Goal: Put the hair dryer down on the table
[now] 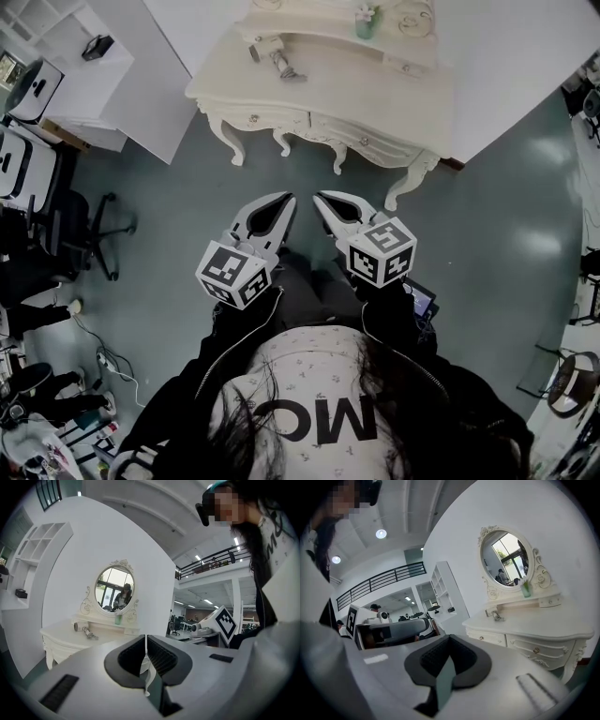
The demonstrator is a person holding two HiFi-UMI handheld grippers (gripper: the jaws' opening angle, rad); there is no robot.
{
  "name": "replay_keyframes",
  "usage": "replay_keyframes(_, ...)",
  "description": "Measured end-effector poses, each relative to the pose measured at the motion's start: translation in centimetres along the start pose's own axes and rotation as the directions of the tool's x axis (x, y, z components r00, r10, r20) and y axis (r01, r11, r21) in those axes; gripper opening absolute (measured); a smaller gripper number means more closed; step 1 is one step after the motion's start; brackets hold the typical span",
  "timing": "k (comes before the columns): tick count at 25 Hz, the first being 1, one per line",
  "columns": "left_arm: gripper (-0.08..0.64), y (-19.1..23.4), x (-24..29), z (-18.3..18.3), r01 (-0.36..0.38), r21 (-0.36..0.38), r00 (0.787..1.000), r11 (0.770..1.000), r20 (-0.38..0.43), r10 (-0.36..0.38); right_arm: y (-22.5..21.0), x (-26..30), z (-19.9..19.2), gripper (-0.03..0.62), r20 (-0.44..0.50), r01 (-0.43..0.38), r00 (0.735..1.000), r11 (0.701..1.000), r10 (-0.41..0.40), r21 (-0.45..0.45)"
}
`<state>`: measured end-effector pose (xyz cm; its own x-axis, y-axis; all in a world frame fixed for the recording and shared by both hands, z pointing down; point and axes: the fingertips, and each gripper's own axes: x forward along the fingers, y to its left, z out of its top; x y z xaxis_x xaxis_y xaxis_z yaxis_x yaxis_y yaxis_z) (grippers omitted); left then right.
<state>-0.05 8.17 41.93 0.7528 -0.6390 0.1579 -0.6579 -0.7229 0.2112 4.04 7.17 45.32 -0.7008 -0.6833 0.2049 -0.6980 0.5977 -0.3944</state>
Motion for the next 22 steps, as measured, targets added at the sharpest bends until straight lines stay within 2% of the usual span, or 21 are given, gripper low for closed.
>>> replay_keyframes(22, -0.005, 0.7, -0.6, -0.8, -0.012, 0.026, 1.000, 1.000, -0.001, 0.012, 0.6, 1.5, -1.1, 0.009, -0.048, -0.022, 0.999, 0.999, 0.020, -0.035)
